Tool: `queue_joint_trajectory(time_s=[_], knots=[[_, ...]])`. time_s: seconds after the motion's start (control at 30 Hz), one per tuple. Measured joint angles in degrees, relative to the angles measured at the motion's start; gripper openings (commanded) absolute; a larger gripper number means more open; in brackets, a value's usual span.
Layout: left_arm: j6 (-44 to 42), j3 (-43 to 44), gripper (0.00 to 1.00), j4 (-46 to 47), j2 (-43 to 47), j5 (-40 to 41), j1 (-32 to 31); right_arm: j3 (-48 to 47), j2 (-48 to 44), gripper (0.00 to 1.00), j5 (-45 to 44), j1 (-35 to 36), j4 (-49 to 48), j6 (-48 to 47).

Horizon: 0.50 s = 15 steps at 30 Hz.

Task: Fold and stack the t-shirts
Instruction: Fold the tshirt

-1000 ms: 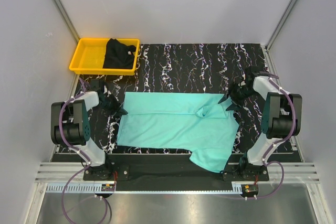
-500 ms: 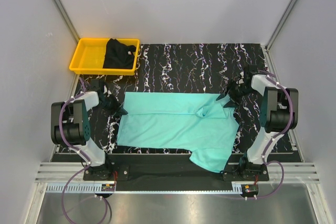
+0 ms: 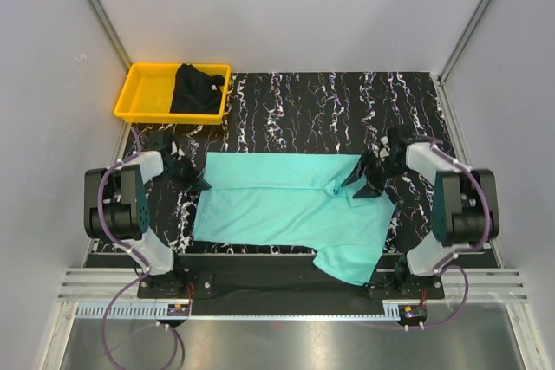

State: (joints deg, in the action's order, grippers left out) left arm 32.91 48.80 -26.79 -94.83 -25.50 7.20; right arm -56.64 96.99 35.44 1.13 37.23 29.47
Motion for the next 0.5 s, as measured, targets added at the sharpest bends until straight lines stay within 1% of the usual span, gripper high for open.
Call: queue_joint_trajectory(time_s=[0.07, 0.13, 0.2, 0.27, 0.37, 0.47, 0.5], knots=[[0.0, 0.0, 0.00, 0.0, 0.0, 0.0, 0.0, 3.2, -6.0, 0.64, -1.0, 1.0, 3.7, 1.0], [0.0, 0.0, 0.00, 0.0, 0.0, -0.1, 0.0, 3.8, -11.5, 0.64, -4.0, 0.9, 6.5, 1.9], [-0.1, 0.0, 0.00, 0.0, 0.0, -0.1, 0.0, 3.8, -15.3, 0.64, -6.4, 0.3, 7.0, 3.1], [-0.1, 0.0, 0.00, 0.0, 0.0, -0.3, 0.0, 3.8, -16.7, 0.61, -8.1, -0.2, 7.4, 4.6], [-0.1, 0.0, 0.00, 0.0, 0.0, -0.7, 0.0, 5.1, -15.8, 0.57, -9.3, -2.0, 6.6, 9.1], [-0.1, 0.0, 0.00, 0.0, 0.0, -1.1, 0.0, 11.4, -17.3, 0.45, -9.4, -3.3, 0.7, 16.2], [-0.1, 0.0, 0.00, 0.0, 0.0, -1.2, 0.0, 13.5, -18.3, 0.38, -9.5, -3.4, -0.7, 18.3]])
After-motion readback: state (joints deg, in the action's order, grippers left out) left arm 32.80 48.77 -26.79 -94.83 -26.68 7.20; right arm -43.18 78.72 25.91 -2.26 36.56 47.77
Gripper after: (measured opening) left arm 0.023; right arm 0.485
